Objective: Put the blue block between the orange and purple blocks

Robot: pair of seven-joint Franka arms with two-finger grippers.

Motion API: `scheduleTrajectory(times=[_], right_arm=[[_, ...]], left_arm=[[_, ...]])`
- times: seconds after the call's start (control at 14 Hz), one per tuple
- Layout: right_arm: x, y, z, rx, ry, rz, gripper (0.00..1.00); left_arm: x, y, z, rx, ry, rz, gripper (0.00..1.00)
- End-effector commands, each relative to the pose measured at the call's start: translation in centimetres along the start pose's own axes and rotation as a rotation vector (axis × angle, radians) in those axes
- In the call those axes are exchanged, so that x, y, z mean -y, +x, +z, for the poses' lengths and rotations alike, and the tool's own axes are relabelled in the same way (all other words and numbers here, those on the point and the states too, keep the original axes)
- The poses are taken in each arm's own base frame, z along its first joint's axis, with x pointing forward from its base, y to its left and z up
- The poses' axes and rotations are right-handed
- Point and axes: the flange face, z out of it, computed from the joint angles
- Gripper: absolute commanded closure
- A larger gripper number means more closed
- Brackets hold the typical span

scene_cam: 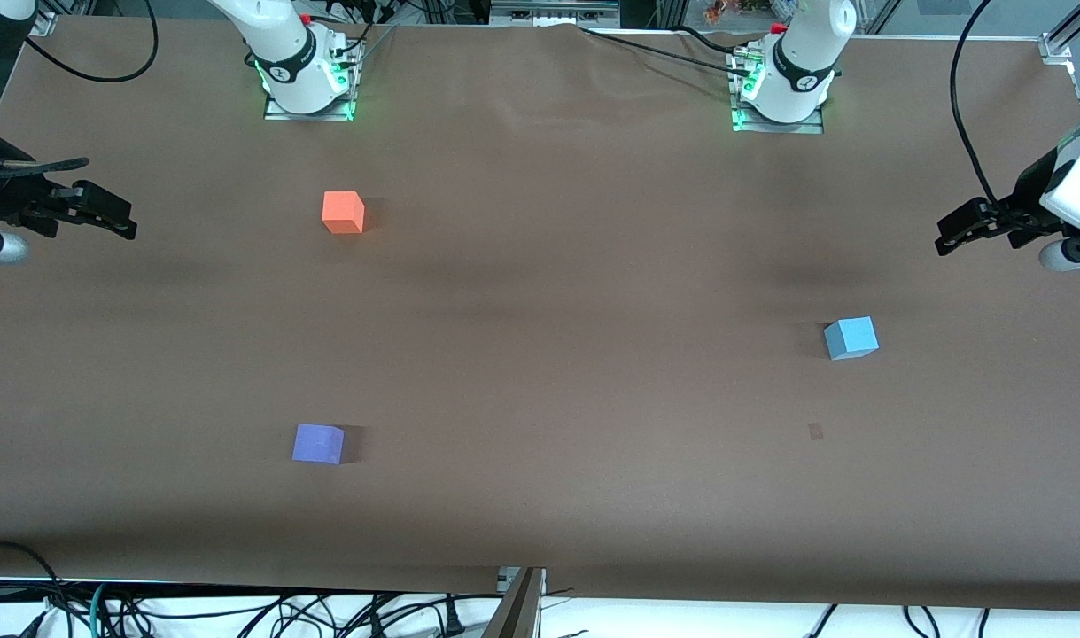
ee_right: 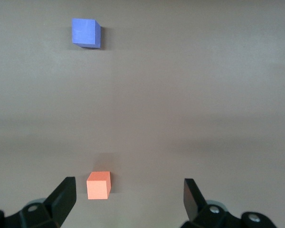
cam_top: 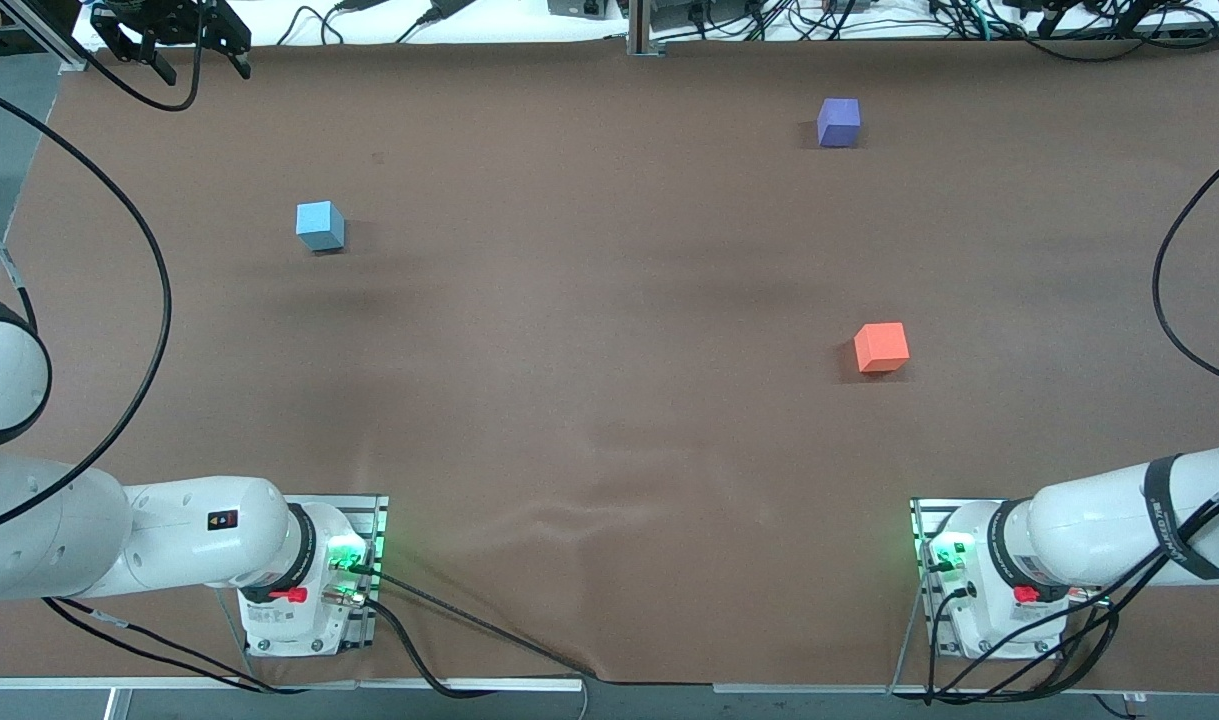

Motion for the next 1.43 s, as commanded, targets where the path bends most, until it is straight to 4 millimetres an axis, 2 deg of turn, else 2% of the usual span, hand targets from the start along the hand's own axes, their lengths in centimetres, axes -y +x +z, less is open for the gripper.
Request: scheduleTrajectory(times=[0.0, 0.29, 1.14, 1.29, 1.36], right_arm=[[0.1, 0.4, -0.5, -0.009, -0.002, -0.016, 0.00], [0.0, 0.4, -0.5, -0.009, -0.002, -0.014, 0.00], [0.0, 0.4, -0.5, -0.009, -0.002, -0.014, 0.00], [0.0, 0.4, -0.5, -0.009, -0.002, -0.014, 0.00], [0.0, 0.4, -0.5, -0.009, -0.002, -0.014, 0.00]], left_arm=[[-0.1, -0.3, -0.7, 0.003, -0.007, 0.027, 0.00], [0.4, -0.5, -0.6, 0.017, -0.003, 0.020, 0.00], [0.4, -0.6, -0.4, 0.027, -0.002, 0.018, 0.00], [0.2, -0.2, 2.2, 0.066, -0.001, 0.019, 0.00], [0.2, 0.5, 4.4, 0.084, -0.003, 0.018, 0.00]])
